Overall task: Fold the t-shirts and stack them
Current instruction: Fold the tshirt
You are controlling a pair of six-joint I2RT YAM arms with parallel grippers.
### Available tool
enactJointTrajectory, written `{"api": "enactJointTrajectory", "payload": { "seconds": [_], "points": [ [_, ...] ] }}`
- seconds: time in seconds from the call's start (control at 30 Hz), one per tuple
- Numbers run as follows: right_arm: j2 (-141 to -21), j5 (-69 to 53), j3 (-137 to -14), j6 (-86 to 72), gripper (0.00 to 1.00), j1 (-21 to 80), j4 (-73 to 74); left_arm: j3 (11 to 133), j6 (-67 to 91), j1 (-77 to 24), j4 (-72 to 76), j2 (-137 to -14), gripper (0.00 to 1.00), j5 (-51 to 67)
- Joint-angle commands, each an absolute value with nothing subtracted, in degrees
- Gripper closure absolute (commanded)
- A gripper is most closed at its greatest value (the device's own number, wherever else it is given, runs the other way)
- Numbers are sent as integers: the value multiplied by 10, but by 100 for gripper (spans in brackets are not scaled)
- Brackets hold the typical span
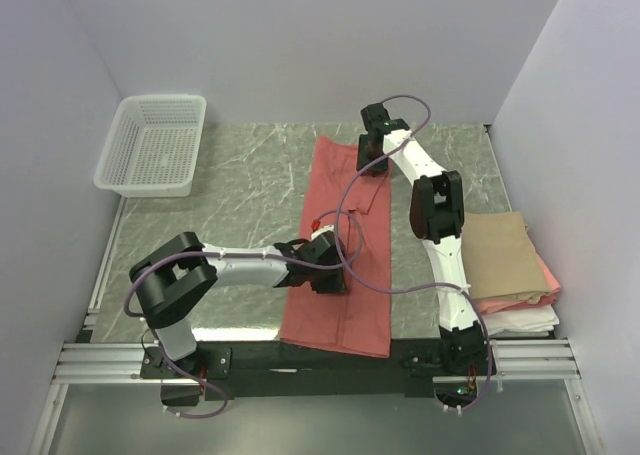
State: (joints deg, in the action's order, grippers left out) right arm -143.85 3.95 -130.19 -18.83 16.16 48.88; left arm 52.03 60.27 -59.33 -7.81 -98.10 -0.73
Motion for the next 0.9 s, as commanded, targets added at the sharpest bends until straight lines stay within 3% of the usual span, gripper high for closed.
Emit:
{"api": "enactJointTrajectory", "payload": {
  "seconds": [0.0, 0.2, 0.4, 0.57, 0.87],
  "points": [
    [-1447, 19, -1317, -159, 51, 157, 464, 573, 605, -592, -86, -985, 70, 19],
    [-1376, 2, -1293, -171, 46, 149, 436, 620, 556, -482, -85, -932, 63, 25],
    [-1314, 2, -1278, -229, 44, 131, 427, 718, 483, -368, -82, -968, 57, 27],
    [-1273, 2, -1215, -251, 45, 120, 415, 830, 396, -275, -68, -1055, 52, 68],
    [-1247, -19, -1141, -257, 46, 94, 388, 1094, 271, -218, -113, -1280, 44, 170]
  ]
}}
